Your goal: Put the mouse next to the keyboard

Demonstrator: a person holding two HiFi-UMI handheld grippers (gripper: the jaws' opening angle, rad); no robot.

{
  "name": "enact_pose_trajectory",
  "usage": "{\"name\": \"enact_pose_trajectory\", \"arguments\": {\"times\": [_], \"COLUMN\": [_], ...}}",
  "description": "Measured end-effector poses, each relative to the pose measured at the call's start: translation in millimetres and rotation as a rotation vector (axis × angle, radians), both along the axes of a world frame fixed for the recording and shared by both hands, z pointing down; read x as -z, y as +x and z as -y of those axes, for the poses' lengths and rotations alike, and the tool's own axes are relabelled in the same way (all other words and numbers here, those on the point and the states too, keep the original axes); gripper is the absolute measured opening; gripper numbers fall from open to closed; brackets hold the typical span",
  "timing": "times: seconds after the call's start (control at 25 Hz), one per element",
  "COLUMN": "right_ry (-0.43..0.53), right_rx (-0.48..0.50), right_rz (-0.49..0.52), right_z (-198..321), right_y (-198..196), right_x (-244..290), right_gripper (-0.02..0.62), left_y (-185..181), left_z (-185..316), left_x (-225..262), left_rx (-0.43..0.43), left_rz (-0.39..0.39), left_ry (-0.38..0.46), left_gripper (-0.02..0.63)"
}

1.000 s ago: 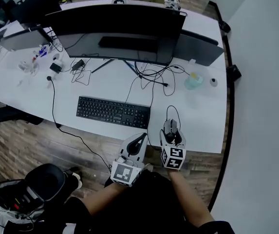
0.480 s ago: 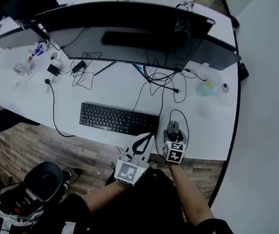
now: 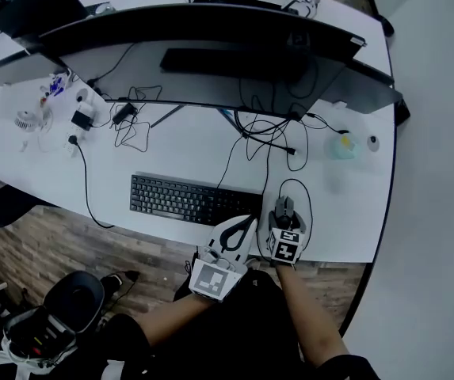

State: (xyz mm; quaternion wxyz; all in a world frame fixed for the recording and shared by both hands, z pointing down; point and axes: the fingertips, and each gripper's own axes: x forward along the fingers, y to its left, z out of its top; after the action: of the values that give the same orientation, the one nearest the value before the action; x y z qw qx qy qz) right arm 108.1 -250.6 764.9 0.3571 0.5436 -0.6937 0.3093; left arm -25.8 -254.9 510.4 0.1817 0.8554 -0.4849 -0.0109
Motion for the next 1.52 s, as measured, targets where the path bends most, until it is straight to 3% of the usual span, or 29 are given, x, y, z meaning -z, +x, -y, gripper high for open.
{"name": "enact_pose_trajectory", "arguments": {"times": [0.52, 0.68, 1.04, 1.2, 1.28, 1.44, 1.52], "right_ry": [-0.030, 0.002, 0.155, 0.204, 0.231, 0.359, 0.419], "right_rx": [-0.028, -0.037, -0.010, -0.030, -0.037, 0.020, 0.069], "right_rz": [0.003, 0.022, 0.172, 0.292, 0.339, 0.377, 0.394], "right_z": [2.1, 7.7, -37.7, -78.1, -103.9, -155.5, -182.3], "right_y": [-2.6, -4.9, -19.1, -15.9, -10.1, 0.8, 3.8], "right_x": [-0.8, 16.2, 99.6, 149.1, 175.3, 222.4, 243.9], "right_gripper": [0.313, 0.313, 0.313, 0.310, 0.283, 0.092, 0.047], "left_y": [-19.6, -19.6, -12.2, 3.5, 14.6, 32.3, 38.3], "left_z": [10.5, 3.0, -54.8, -91.9, -116.7, -171.4, -198.9], "left_x": [-9.7, -9.9, 0.8, 15.3, 24.9, 41.5, 50.0], "left_rx": [0.001, -0.015, -0.006, 0.011, 0.010, 0.041, 0.071], "left_rz": [0.008, 0.004, 0.053, 0.025, 0.019, 0.016, 0.010], "left_ry": [-0.028, -0.026, 0.017, 0.048, 0.068, 0.112, 0.120], "left_gripper": [0.003, 0.003, 0.003, 0.003, 0.003, 0.003, 0.003]}}
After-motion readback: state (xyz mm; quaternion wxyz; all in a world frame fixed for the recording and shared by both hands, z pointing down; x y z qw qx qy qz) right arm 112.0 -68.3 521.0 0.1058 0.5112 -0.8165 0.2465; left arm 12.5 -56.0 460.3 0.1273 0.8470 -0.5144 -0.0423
